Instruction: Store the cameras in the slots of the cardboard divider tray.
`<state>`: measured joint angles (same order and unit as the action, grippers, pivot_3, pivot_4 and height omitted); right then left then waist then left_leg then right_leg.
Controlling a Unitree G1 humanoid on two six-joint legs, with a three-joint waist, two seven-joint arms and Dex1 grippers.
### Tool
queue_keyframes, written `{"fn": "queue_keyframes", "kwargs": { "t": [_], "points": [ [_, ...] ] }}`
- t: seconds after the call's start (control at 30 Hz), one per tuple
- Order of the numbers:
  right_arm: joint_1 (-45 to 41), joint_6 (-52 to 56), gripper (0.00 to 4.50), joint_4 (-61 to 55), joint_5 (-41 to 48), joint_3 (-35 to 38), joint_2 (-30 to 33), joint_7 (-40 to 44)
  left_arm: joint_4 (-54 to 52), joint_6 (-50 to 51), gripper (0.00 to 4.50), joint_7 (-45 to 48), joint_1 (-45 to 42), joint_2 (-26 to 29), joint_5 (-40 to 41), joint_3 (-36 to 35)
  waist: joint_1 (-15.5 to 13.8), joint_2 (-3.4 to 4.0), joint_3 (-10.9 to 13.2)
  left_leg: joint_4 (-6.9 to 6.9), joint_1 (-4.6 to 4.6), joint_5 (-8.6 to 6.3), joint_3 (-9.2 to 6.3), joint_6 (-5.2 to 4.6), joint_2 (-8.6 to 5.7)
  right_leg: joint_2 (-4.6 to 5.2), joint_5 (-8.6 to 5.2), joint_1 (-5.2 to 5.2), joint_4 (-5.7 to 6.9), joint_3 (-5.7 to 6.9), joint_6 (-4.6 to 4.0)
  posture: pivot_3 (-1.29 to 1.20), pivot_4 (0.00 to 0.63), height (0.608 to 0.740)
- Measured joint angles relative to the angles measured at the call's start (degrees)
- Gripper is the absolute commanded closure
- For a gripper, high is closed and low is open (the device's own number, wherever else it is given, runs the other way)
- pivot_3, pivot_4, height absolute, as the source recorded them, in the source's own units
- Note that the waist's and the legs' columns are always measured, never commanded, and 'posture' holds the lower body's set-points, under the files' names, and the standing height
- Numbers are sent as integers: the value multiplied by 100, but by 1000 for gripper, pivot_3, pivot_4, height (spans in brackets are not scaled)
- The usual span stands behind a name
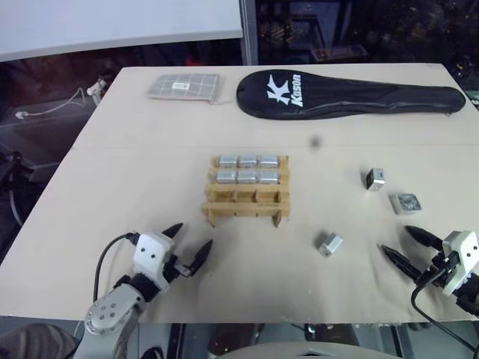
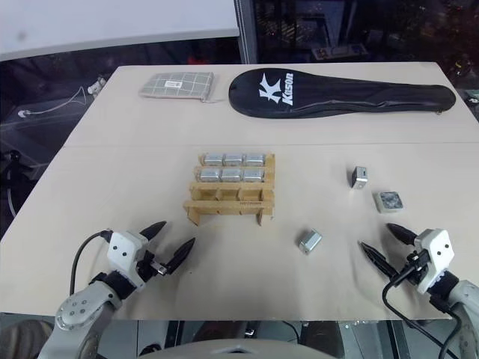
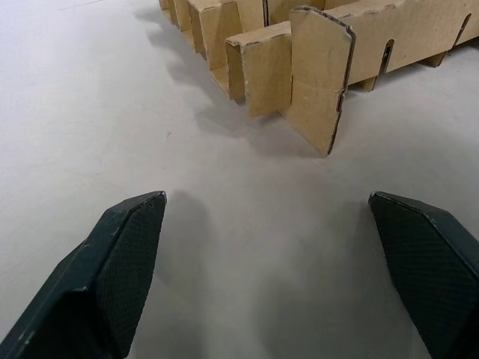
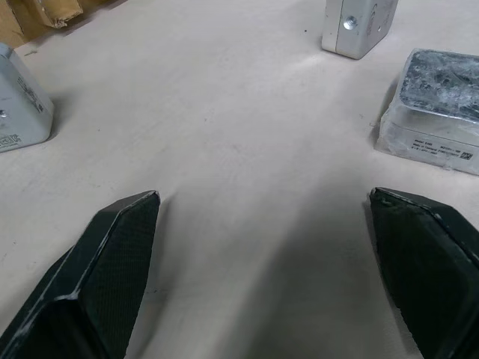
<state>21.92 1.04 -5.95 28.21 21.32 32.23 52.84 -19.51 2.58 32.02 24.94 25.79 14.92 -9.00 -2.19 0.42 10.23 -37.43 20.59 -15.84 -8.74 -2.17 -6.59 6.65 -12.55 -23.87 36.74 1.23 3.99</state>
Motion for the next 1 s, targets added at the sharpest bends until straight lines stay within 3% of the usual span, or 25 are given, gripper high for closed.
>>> {"fn": "queue_keyframes", "kwargs": {
  "t": [0.83, 1.0],
  "points": [
    [-197, -3, 31, 128, -58, -4, -3, -29, 60, 39, 0, 219, -4, 3, 210, -67, 0, -4, 1, 0, 0, -3, 14, -4, 1, -2, 0, -4, 0, -10, 0, 0, 150, 740],
    [-466, 148, 31, 252, -110, 34, -75, -626, 256, -69, 0, 668, -91, 222, 395, -216, -1, -15, -4, 0, -2, -2, 16, -4, 1, -3, 1, -5, 0, -13, 1, 0, 150, 740]
  ]
}}
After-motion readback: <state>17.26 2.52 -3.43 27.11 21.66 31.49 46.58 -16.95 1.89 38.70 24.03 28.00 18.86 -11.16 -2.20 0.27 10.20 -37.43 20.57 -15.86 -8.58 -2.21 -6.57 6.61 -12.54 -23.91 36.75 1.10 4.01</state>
